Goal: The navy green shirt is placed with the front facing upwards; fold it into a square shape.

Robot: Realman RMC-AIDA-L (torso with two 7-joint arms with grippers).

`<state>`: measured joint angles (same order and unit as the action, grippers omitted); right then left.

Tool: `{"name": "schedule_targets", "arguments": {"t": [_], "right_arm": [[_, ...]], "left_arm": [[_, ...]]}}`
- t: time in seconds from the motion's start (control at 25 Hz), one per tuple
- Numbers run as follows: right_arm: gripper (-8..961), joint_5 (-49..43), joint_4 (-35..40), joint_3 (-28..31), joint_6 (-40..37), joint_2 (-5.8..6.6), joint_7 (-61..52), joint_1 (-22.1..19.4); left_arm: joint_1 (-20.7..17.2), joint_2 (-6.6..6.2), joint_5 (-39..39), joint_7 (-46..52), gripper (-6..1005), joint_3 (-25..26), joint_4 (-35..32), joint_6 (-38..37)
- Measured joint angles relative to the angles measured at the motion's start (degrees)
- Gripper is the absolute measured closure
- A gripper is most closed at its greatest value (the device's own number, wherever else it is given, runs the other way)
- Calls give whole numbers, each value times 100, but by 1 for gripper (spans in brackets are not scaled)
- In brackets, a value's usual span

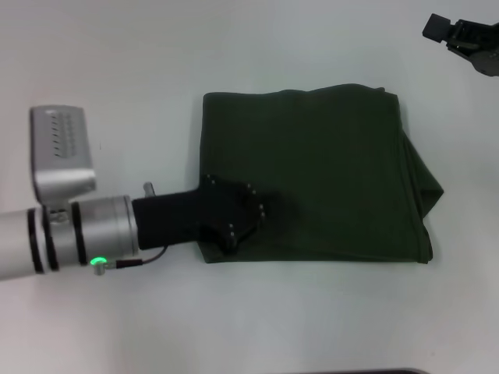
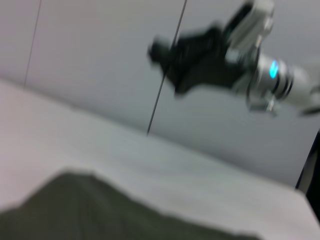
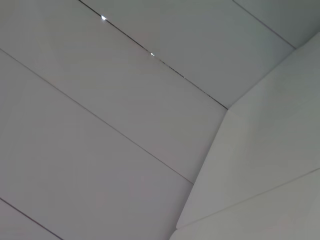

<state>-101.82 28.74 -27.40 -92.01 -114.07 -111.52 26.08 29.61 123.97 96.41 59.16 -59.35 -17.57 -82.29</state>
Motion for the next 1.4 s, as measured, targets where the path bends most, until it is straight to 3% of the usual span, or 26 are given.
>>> {"name": "schedule_targets", "arguments": {"t": [0.12,0.28,0.6,1.4], "right_arm": [[888,-2,0,-12,0,0,12,-2],[888,-5,0,-24,-16,-2,16,-17],[889,-3,0,-32,-43,-9,16,-41],[888,-4,-1,-37,-33,-9,-26,13]], "left_arm": [[-66,4,-3,0,913,269,-154,-204],[-65,28,-6,0,912,440,-166,110],[-23,52,18,2,911,392,-20,759],[56,52,50,-1,908,-204,184,1110]]}}
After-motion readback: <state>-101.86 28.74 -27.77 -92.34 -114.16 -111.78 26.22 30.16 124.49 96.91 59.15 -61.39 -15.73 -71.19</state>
